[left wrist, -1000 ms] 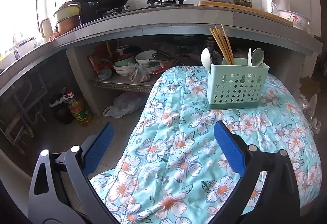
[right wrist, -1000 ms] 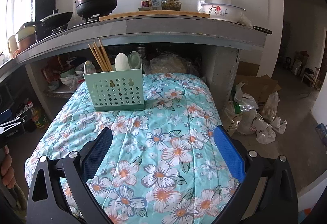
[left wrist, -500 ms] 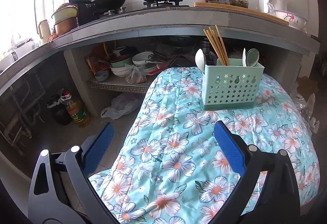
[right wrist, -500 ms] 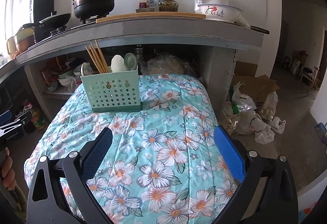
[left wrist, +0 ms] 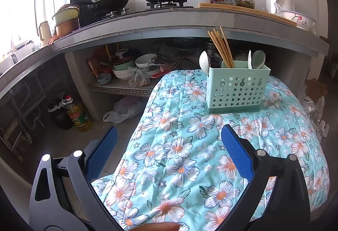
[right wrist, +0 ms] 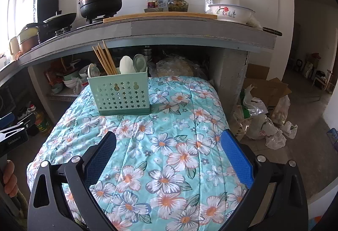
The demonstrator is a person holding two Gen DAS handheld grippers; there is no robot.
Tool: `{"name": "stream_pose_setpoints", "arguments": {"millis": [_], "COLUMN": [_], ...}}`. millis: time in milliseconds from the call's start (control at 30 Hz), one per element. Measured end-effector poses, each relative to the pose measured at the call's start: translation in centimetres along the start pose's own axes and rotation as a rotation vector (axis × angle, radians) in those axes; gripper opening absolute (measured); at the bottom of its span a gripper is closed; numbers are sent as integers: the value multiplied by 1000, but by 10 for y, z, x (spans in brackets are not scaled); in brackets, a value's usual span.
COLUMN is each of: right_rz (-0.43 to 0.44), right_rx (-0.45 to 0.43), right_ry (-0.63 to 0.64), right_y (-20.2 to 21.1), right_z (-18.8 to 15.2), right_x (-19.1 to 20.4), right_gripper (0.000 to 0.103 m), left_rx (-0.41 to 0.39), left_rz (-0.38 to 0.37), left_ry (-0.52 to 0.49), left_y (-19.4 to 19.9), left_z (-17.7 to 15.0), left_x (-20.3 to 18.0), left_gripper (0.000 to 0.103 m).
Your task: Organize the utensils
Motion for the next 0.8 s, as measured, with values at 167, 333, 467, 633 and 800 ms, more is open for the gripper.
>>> {"name": "stream_pose_setpoints", "arguments": {"millis": [167, 333, 467, 633, 800], "right_rz": [0, 0, 0, 0, 0], "right_rx": [1, 1, 1, 2, 1], "right_ry": [0, 1, 1, 1, 1], "right_y": [0, 0, 0, 0, 0], "right_z": [0, 0, 0, 0, 0], "right_x": [0, 0, 1, 1, 1], "right_gripper": [96, 96, 96, 96, 96], "left_rx": [1, 0, 0, 2, 0], "left_rz": [1, 1, 1, 1, 2], "left_ry": [-3, -1, -2, -2, -3], "left_y": [1, 1, 1, 1, 2], "left_z": [0, 0, 0, 0, 0], "left_x": [-1, -1, -1, -1, -2], "left_gripper": [95, 95, 95, 95, 95]}}
Point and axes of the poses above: each gripper's, at about its wrist camera, not at the fingertips, and y roughly against the way its jaws point, x to its left, z to its top, the point moved 2 cm from there along -y, roughly the way its jaws point, and after that the axes turned 7 degrees about x, right-handed, at the moved point
